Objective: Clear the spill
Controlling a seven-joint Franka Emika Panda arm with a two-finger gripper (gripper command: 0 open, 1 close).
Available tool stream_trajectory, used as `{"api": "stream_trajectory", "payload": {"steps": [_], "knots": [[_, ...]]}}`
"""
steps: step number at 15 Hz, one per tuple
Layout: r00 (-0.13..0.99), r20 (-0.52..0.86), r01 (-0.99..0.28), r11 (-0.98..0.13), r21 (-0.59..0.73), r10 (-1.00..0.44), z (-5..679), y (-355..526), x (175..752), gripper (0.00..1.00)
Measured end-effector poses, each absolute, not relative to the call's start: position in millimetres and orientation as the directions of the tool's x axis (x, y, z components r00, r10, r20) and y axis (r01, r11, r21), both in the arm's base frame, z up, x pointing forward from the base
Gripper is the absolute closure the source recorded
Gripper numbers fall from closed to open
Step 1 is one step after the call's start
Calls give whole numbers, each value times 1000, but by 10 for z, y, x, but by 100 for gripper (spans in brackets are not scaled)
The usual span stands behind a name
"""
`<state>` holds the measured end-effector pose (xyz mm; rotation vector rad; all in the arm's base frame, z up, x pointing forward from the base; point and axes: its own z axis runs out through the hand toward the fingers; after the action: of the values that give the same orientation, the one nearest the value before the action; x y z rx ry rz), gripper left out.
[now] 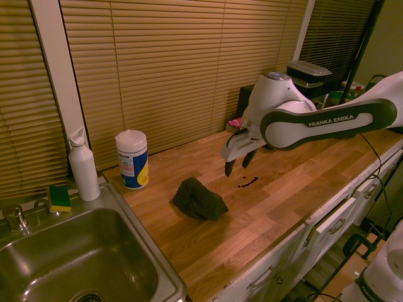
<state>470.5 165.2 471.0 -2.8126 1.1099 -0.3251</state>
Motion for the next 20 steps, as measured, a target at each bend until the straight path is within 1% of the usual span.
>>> {"api": "stream_trajectory", "payload": {"steps": [3, 7, 13, 14, 20], "knots": [[734, 168, -636, -753, -171, -658, 4681, 2128, 4919, 0], [729, 162, -650, -747, -139, -665, 4380, 2518, 5187, 0], [677, 146, -718, -691, -85, -721, 4038, 2521, 5396, 0], [672, 145, -725, -685, -72, -727, 4018, 2513, 5389, 100], [667, 134, -737, -676, -28, -733, 3955, 2524, 5387, 100]]}}
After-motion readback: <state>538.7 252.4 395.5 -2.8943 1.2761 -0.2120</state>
